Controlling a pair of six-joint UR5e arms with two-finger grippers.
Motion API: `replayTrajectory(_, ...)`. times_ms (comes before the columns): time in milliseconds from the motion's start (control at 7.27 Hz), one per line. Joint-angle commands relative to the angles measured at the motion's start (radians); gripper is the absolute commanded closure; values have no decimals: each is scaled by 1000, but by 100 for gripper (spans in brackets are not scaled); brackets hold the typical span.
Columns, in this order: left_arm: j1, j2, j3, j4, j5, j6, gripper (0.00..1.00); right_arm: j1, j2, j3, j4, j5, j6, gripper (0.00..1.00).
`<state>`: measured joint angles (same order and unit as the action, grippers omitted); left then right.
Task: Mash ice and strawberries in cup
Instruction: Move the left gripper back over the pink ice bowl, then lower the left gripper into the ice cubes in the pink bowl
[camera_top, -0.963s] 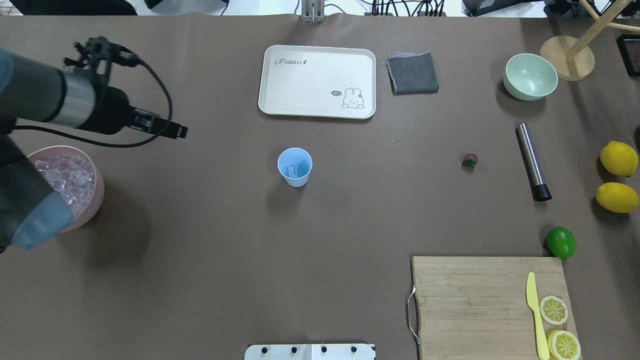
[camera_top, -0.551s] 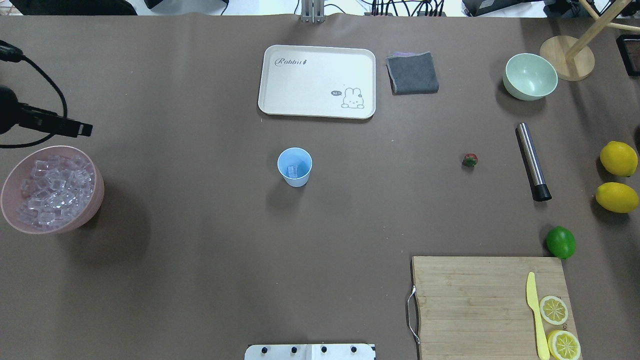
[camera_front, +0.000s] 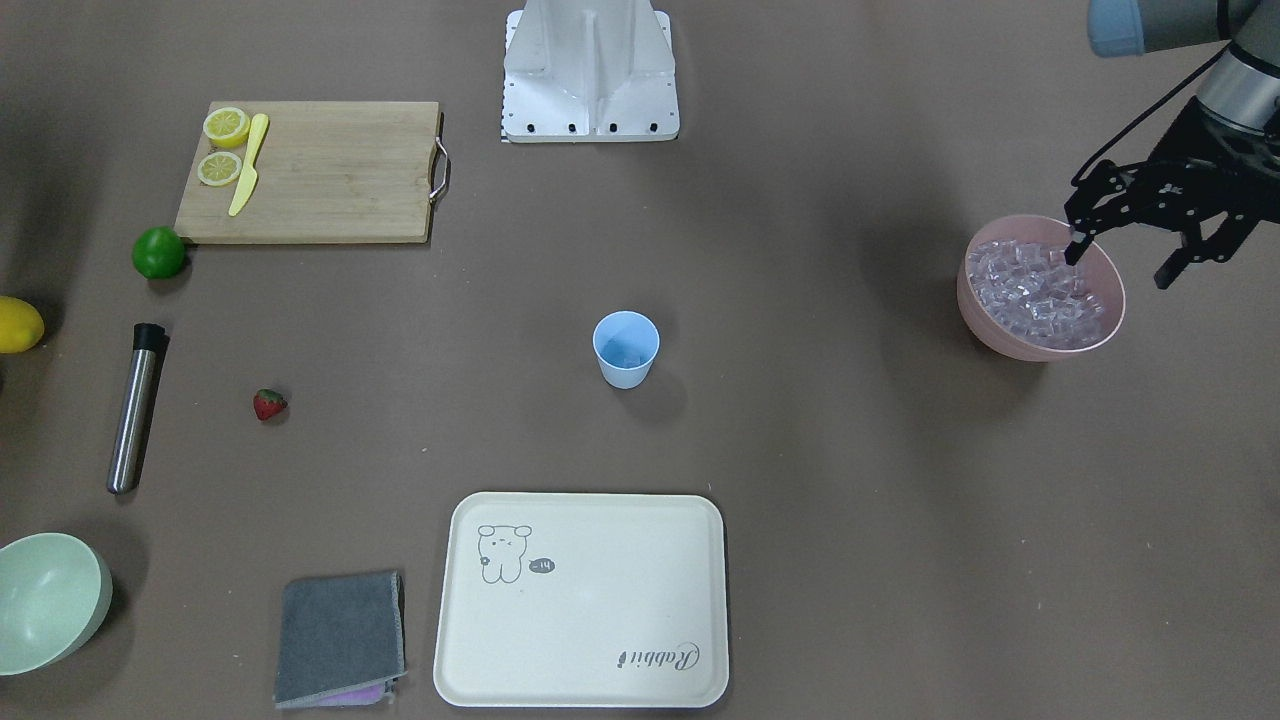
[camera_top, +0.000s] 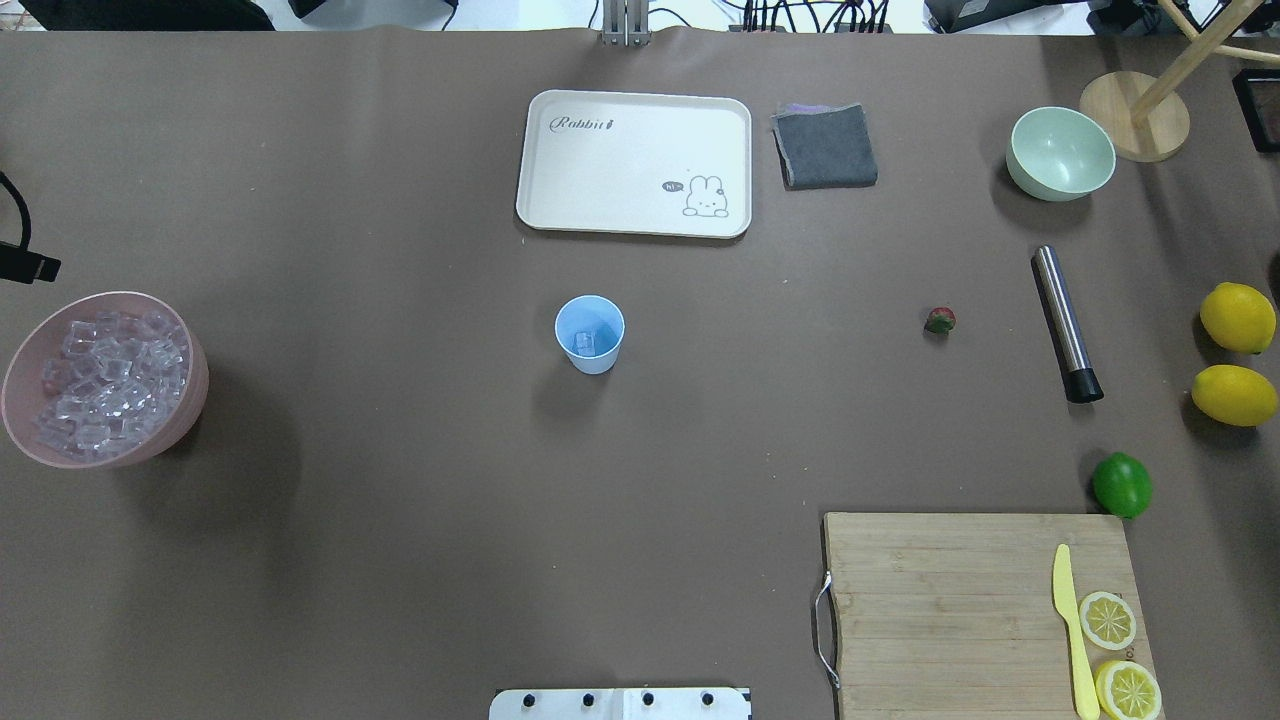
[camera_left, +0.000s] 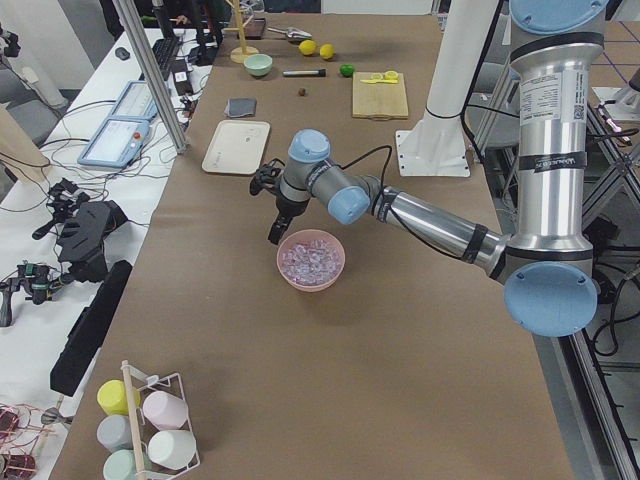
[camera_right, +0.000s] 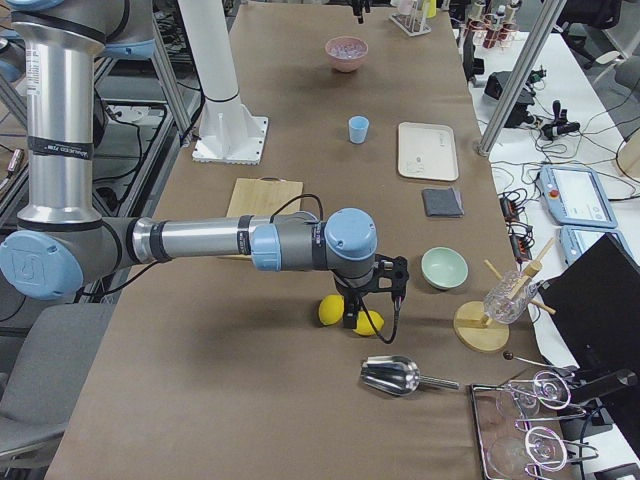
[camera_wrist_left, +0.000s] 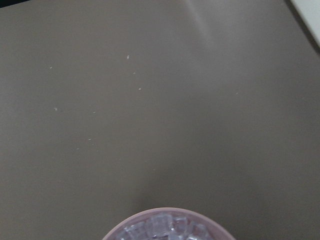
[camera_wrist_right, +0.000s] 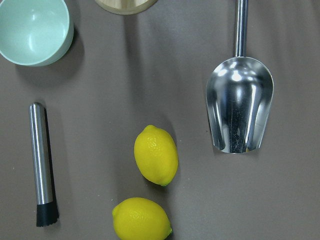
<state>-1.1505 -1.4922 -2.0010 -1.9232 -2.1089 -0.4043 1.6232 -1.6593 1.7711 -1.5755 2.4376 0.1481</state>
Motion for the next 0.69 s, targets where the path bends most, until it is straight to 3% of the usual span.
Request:
replayTrajectory(0,68,55,4,-92,24,-86,3,0,-13,13,-1,6,-4,0)
replayTrajectory(138,127,56,2,-112,71,-132,3,0,-13,13,-1,8,-2,0)
replayTrajectory(551,199,67,72,-182,89,-133,3,-5,-5,11,-1,8,7,0)
